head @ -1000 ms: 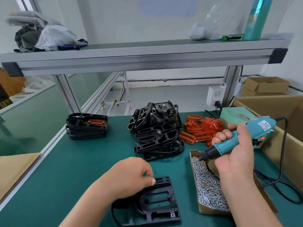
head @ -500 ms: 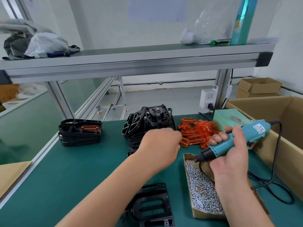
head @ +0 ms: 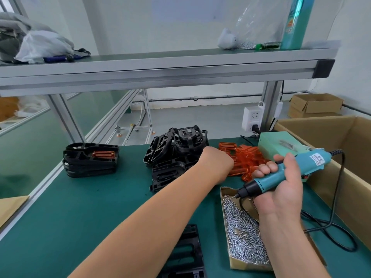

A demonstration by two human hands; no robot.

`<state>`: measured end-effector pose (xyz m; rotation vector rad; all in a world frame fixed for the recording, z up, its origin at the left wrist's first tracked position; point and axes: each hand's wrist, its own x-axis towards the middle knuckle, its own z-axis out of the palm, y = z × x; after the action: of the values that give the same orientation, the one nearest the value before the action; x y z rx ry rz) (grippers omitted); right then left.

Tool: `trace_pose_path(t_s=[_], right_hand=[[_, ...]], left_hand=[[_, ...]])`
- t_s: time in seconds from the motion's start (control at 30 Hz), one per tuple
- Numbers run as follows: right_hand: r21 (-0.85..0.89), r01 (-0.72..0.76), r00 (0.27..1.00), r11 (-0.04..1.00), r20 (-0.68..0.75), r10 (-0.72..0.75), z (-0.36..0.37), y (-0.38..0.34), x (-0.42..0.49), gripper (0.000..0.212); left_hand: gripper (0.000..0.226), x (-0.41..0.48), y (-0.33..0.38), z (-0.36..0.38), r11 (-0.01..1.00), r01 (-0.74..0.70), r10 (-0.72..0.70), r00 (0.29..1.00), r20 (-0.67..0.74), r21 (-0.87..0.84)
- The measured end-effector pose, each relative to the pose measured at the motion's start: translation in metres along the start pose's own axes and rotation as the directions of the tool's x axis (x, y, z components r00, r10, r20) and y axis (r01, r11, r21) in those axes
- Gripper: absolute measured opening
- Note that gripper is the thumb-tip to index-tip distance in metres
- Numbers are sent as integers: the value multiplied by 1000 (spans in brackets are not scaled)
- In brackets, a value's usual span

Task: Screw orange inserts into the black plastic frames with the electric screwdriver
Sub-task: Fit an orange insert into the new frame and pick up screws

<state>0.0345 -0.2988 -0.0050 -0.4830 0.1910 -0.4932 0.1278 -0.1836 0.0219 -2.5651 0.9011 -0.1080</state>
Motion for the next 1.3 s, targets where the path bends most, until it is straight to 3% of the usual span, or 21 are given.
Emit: trace_pose_path(t_s=[0.17,0.33,0.43,0.5,0.6,0.7,0.8,0.9,0.97,1.03,1.1,1.3], right_hand=[[-18,-6,1000,1000,8,6,1,2,0,24],[-24,9,1000,1000,3,-9,1,1,-1,24],[-25,17,1000,1000,-3,-17,0,1,-2,23],[-28,22,1000,999,-7,-22,1,2,-2,23],[-22,12,1000,1000,12,-11,-1,2,-4,22],[-19,-1,1000,1000,29,2,-2,2,-6,21],[-25,-2,999,1000,52,3,-1,4,-8,22],[-31,-12,998,999,66,14,1,7,-11,21],[-38,-14,997,999,80,17,2,8,-13,21],[-51,-15,995,999,98,20,3,10,-15,21],[-63,-14,993,998,113,21,3,14,-16,21],[-104,-20,990,994,134,34,5,18,-19,22]], left_hand=[[12,1,-1,2,999,-12,11,999,-36,-33],[16,-3,3,-5,999,-5,-2,987,-160,-45],[18,-15,1,-13,989,44,-81,960,-269,-143],[24,-31,-5,-22,955,44,-140,939,-315,-294],[29,-71,-14,-33,806,13,-263,903,-338,-592],[27,-120,-27,-26,519,-47,-376,884,-277,-854],[35,-163,-40,-1,207,-50,-386,913,-129,-977],[53,-195,-47,30,-1,26,-328,944,25,-1000],[61,-209,-50,43,-75,75,-267,959,92,-994],[45,-217,-54,49,-116,99,-216,969,123,-988],[32,-219,-57,53,-129,113,-203,969,138,-985],[38,-224,-60,59,-137,154,-186,966,178,-979]])
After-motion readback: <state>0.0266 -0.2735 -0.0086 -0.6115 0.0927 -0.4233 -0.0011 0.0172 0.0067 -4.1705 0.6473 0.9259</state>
